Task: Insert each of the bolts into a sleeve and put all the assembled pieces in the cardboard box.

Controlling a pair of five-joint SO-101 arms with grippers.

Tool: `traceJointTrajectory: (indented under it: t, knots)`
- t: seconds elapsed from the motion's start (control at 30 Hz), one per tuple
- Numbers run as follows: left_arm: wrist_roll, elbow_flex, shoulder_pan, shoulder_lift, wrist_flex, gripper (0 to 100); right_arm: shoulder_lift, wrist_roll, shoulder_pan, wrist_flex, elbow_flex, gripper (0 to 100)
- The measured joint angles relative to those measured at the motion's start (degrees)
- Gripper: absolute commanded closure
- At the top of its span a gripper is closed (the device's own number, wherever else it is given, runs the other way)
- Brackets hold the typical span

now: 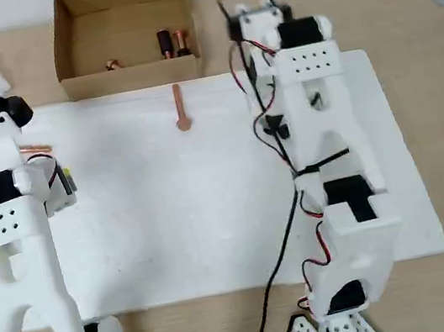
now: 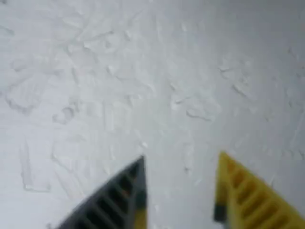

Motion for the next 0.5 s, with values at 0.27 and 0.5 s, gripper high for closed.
traceJointTrajectory:
  t: [0.27, 0.5]
  knots:
    - [0.0, 0.0, 0.0, 0.0, 2.7, 89, 0.6, -15.4, 2.6, -3.6, 4.7, 71.0]
    - [0.0, 0.0, 0.0, 0.0, 6.7, 89, 2.1, -15.8, 2.6, -8.7, 4.7, 71.0]
